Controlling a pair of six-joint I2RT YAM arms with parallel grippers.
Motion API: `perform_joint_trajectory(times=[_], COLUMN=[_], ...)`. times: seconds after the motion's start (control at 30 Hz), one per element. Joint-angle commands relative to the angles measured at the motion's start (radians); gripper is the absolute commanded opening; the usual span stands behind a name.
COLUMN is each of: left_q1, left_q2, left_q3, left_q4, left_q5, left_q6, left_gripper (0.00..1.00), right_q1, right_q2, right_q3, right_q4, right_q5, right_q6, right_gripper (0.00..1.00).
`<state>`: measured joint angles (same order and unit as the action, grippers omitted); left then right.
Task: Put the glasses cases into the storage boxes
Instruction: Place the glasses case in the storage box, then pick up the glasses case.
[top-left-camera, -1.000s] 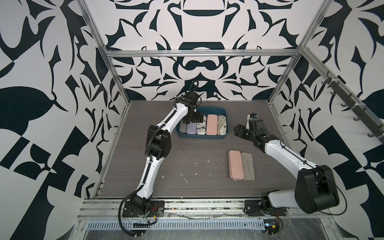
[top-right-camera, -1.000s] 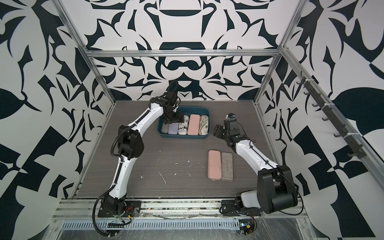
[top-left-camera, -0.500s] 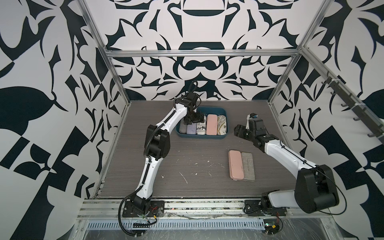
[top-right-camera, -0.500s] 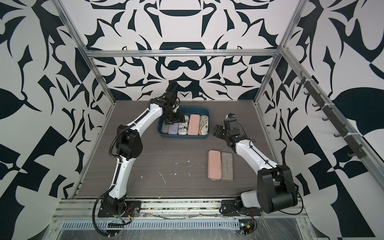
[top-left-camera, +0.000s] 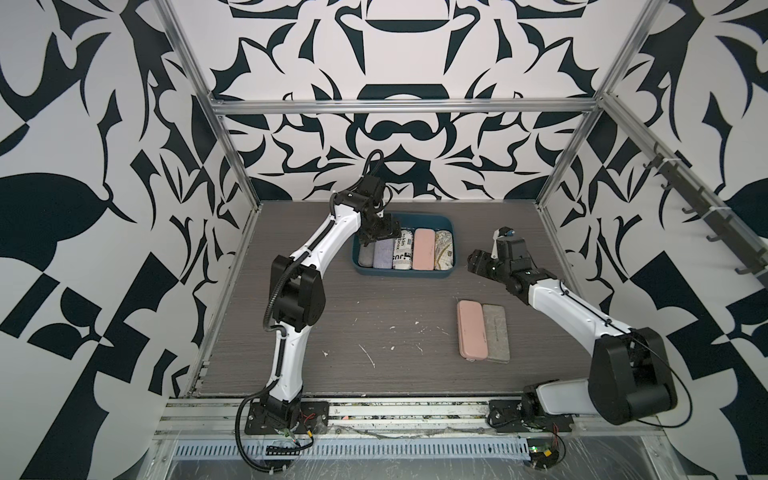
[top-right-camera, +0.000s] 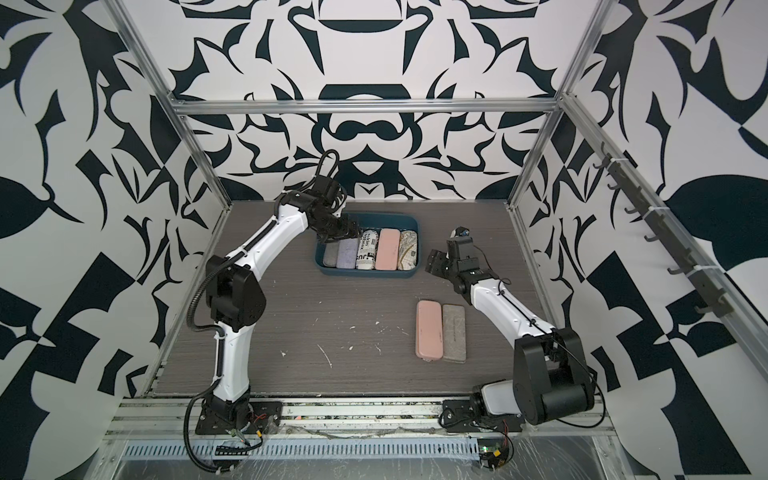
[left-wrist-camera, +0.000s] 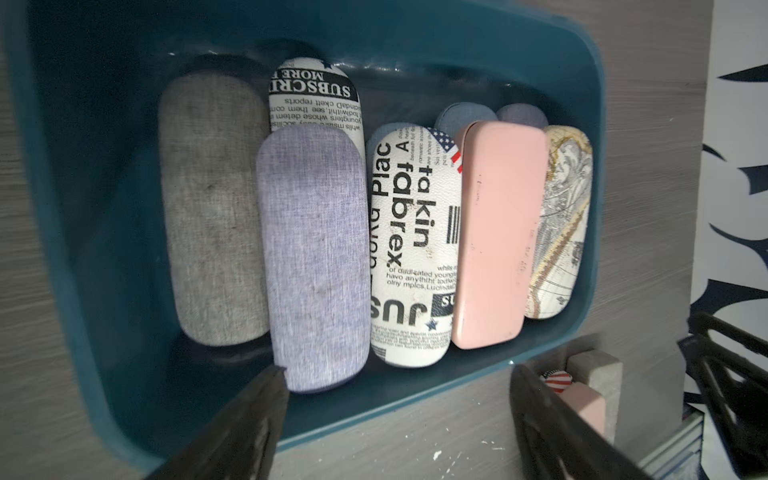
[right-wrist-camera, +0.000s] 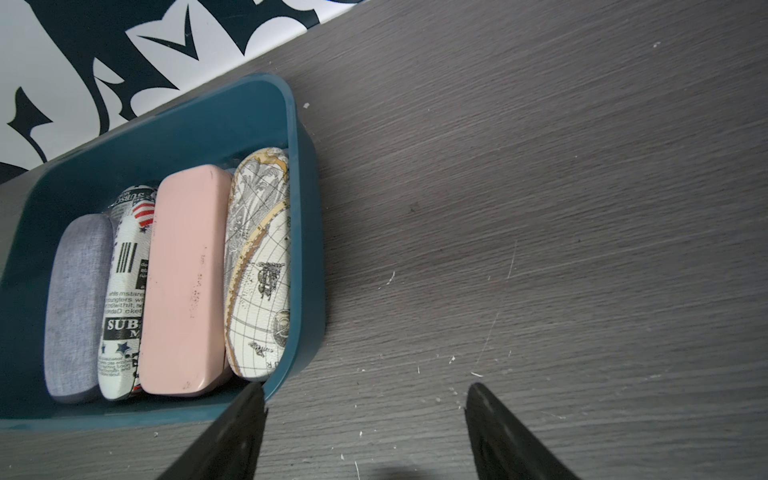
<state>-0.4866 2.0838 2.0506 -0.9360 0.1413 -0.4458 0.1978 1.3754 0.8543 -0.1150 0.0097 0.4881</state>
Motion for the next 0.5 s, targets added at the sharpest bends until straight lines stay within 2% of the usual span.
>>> perform_joint_trajectory(times=[0.0,0.13,0.3,0.47], left_q1=[-0.077,-0.18,-0.297,-0.335], left_q2=[-0.12,-0.21,-0.241,-0.219], left_q3=[-0.049,-0.134,-0.211,-0.282], left_q4=[-0.009,-0.01,-0.004,0.081], left_q5=[-0.045,-0.096,-0.099,-0.004], left_q6=[-0.022,-0.047,-0.085,-0.121], left_gripper=[0.87,0.87,0.88,0.88], right_q1=[-0.003,-0.019,-0.031,-0.032], right_q2=[-0.006,-0.011,-0.033,-0.092], right_q3=[0.044,0.039,0.031,0.003], right_q4=[-0.004,-0.005,-0.024,-0.104], right_q5=[0.02,0.024,0.032,0.094], right_q6=[-0.016,0.003,0.024,0.039], right_gripper=[0.79,0.79,0.79,0.8])
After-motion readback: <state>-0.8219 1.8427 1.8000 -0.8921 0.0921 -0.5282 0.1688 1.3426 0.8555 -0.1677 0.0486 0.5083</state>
